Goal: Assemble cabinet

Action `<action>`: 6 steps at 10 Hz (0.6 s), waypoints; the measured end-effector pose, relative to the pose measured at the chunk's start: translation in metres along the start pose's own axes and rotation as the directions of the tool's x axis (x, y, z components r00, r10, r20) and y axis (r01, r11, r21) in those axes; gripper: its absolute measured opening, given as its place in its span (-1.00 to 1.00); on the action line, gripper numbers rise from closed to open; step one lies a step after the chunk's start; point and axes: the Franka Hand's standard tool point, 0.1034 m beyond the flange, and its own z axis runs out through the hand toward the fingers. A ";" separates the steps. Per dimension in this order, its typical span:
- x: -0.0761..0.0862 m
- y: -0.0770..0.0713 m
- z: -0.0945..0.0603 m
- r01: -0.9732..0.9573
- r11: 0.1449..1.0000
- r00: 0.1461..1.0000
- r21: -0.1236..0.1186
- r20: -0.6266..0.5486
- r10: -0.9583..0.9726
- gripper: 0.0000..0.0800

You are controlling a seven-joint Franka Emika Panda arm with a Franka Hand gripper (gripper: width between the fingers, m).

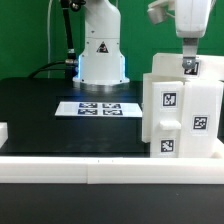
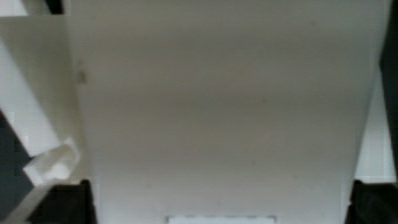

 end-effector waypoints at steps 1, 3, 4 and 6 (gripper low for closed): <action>-0.001 0.000 0.000 -0.003 1.000 1.000 0.000 0.001 0.003 0.39; -0.002 0.001 0.000 -0.017 1.000 1.000 0.000 0.001 0.017 0.40; -0.002 0.001 0.000 -0.033 0.999 0.999 0.000 0.001 0.033 0.40; -0.003 0.001 0.000 -0.111 0.994 0.994 0.000 0.001 0.111 0.40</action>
Offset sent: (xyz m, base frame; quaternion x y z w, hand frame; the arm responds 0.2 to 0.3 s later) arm 0.0000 0.0000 0.0000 0.0000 0.0000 0.0000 1.0000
